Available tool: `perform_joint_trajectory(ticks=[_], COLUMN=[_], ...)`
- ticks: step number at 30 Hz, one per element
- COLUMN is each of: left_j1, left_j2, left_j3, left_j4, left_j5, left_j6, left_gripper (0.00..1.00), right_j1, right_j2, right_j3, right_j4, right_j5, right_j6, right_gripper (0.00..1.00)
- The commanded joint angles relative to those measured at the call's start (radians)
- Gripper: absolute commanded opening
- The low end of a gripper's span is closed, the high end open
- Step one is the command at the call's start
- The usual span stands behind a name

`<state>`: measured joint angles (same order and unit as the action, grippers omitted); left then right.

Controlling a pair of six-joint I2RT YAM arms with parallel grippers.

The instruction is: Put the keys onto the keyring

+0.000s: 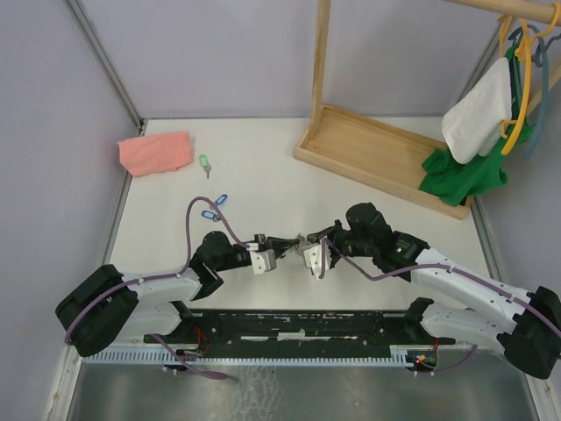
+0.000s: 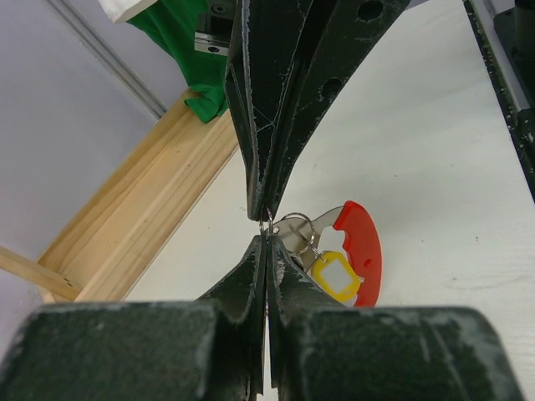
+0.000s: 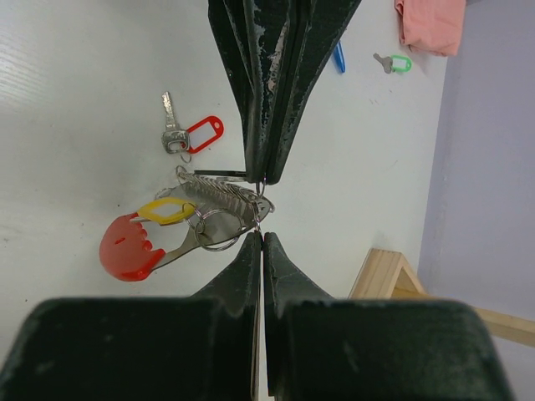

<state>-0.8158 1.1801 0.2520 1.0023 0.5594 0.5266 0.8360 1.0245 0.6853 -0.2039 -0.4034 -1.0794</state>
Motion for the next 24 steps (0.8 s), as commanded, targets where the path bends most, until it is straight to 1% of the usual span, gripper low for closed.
perform_joint_trajectory(ticks=[1,24], left_j1=[-0.007,-0.01], left_j2=[0.012,0.003], left_j3=[0.038,0.052], left_j4=[0.061,0.014], left_j5=[-0.001,0.01], left_j6=[0.039,0.043], left_gripper=[0.03,0.03], right_j1=[0.003,0.003], right_j2=[0.0,0.003], right_j3=[0.023,0.025], right_j4=[0.029,0.034], right_j5=[-0.025,-0.007], right_j6=[-0.005,0.019], right_gripper=[0.01,0.01])
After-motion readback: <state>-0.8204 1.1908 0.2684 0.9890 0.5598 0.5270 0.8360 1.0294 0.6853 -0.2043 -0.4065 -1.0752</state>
